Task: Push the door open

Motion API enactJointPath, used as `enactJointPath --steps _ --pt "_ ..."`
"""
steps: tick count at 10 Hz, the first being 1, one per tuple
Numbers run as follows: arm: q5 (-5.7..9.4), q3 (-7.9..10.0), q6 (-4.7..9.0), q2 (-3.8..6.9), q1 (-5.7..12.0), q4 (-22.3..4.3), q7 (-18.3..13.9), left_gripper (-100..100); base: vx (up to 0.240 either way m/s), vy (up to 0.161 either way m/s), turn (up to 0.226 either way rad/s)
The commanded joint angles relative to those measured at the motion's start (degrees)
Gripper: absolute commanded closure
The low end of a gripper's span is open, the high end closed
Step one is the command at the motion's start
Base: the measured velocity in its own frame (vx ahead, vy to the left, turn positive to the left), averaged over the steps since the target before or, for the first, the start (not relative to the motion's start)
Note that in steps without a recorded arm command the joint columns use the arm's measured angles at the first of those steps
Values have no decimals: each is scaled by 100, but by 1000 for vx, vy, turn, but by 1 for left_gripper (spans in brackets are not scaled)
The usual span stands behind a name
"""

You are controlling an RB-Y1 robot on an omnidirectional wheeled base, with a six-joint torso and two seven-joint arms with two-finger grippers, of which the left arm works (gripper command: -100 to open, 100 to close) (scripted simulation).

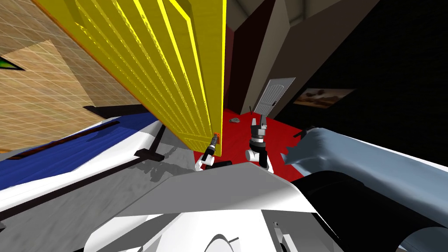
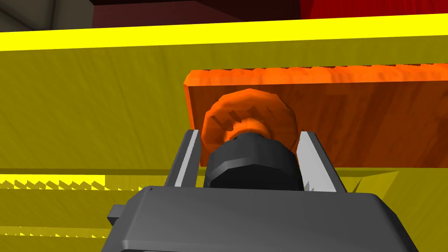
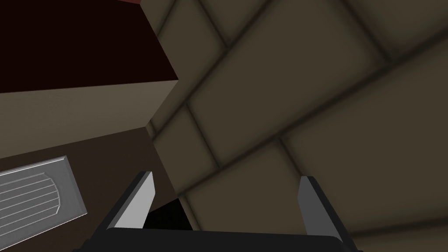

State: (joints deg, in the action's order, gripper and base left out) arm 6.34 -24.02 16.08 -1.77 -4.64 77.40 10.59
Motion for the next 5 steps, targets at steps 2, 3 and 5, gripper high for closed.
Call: enactJointPath --steps 2,3,5 --pt "0 1 -12 6 -9 -11 0 100 -22 8 -3" --pt "0 1 -12 6 -9 -11 0 100 -6 2 4" --pt "20 100 -17 159 -11 -21 10 100 31 -43 27"
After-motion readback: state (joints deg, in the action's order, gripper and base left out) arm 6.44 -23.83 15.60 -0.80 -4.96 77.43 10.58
